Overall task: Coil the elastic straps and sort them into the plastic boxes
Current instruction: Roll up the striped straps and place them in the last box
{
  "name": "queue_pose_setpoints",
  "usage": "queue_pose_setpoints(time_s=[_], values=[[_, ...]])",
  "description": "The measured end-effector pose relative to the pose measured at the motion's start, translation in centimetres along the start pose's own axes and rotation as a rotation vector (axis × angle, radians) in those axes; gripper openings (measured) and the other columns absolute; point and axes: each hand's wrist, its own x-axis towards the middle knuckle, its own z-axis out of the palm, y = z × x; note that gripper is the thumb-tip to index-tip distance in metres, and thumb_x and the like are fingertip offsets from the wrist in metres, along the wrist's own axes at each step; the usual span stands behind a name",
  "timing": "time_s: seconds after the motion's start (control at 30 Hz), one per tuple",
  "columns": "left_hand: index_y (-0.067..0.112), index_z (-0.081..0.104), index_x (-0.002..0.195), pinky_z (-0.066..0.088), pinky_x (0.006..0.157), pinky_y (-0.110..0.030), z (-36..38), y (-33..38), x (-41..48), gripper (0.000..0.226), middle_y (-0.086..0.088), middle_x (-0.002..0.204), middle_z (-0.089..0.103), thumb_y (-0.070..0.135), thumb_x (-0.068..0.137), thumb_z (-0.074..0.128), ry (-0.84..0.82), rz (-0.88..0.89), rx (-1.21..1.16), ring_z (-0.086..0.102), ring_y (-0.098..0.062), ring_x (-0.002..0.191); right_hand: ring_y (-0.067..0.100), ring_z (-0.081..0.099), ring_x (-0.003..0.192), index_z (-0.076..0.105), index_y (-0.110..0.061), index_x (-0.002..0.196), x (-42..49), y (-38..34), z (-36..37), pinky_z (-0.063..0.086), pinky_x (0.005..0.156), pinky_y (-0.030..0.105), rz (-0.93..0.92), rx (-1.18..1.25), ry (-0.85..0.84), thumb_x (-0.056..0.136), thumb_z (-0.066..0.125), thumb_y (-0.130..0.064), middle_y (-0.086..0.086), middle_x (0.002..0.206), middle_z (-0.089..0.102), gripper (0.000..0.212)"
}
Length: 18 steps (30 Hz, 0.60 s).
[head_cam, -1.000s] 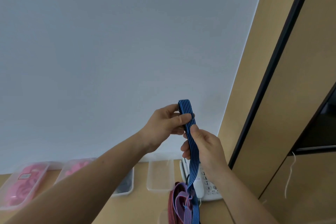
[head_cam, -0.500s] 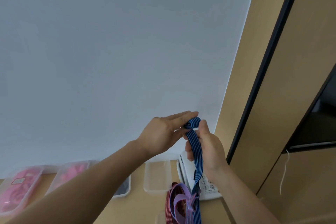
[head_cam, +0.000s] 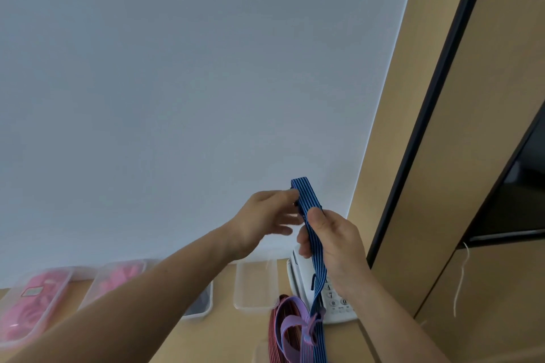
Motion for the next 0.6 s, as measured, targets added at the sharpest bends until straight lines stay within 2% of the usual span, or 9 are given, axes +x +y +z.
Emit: queue_pose_setpoints(time_s=[0.03,0.07,0.2,0.3,0.4,0.5,0.6], values=[[0.007,0.068,0.108,0.046,0.101,-0.059,0.2,0.2,-0.2,0.041,-0.011,0.093,0.072,0.043,0.093,0.055,-0.052,0.017,-0.004,0.070,-0.027,0.087,0.020,0.058,0.050,0.065,-0.004,0.083,-0.1,0.1,0.0,0.048,0.050,0.026,-0.014,-0.015,-0.010,0.075,0.066,-0.051,0.008,0.062,0.065,0.048],[0.004,0.067,0.102,0.044,0.102,-0.062,0.4,0.4,-0.4,0.039,-0.013,0.086,0.071,0.040,0.093,0.056,-0.068,0.041,-0.016,0.068,-0.032,0.083,0.020,0.058,0.050,0.065,-0.004,0.082,-0.1,0.1,0.0,0.049,0.051,0.025,-0.023,-0.028,-0.019,0.074,0.067,-0.051,0.008,0.062,0.065,0.048],[0.010,0.064,0.118,0.048,0.102,-0.053,0.3,1.0,-0.3,0.041,-0.009,0.108,0.075,0.030,0.082,0.068,0.062,0.068,-0.048,0.068,-0.035,0.105,0.022,0.058,0.048,0.065,-0.002,0.084,-0.3,0.4,-0.2,0.048,0.048,0.026,0.029,-0.052,-0.012,0.070,0.069,-0.053,0.010,0.058,0.064,0.053],[0.011,0.061,0.120,0.052,0.095,-0.055,0.3,1.2,0.0,0.031,-0.010,0.108,0.075,0.015,0.090,0.069,0.084,0.127,-0.017,0.066,-0.041,0.104,0.025,0.065,0.057,0.065,-0.002,0.092,-0.5,0.6,-0.6,0.051,0.053,0.027,0.062,-0.044,-0.060,0.080,0.069,-0.039,0.014,0.068,0.070,0.040],[0.011,0.059,0.123,0.057,0.085,-0.047,0.2,1.7,0.3,0.030,-0.007,0.104,0.076,0.010,0.094,0.065,0.156,0.178,-0.019,0.072,-0.033,0.092,0.024,0.072,0.075,0.065,-0.003,0.101,-0.7,0.7,-0.9,0.055,0.064,0.025,0.092,-0.084,-0.129,0.096,0.059,-0.014,0.015,0.084,0.075,0.014],[0.013,0.056,0.128,0.060,0.074,-0.036,0.0,1.9,0.5,0.036,-0.001,0.104,0.076,0.011,0.093,0.066,0.190,0.236,0.019,0.073,-0.023,0.085,0.022,0.071,0.077,0.066,-0.002,0.097,-0.6,0.7,-1.1,0.056,0.067,0.026,0.133,-0.078,-0.117,0.099,0.054,-0.011,0.012,0.084,0.074,0.015],[0.017,0.053,0.135,0.060,0.074,-0.032,0.0,1.7,0.7,0.044,0.005,0.113,0.073,0.014,0.093,0.067,0.240,0.330,0.178,0.073,-0.016,0.086,0.020,0.066,0.068,0.066,-0.003,0.089,-0.6,0.4,-1.0,0.054,0.063,0.028,0.170,-0.052,-0.076,0.101,0.051,-0.019,0.009,0.073,0.066,0.025]])
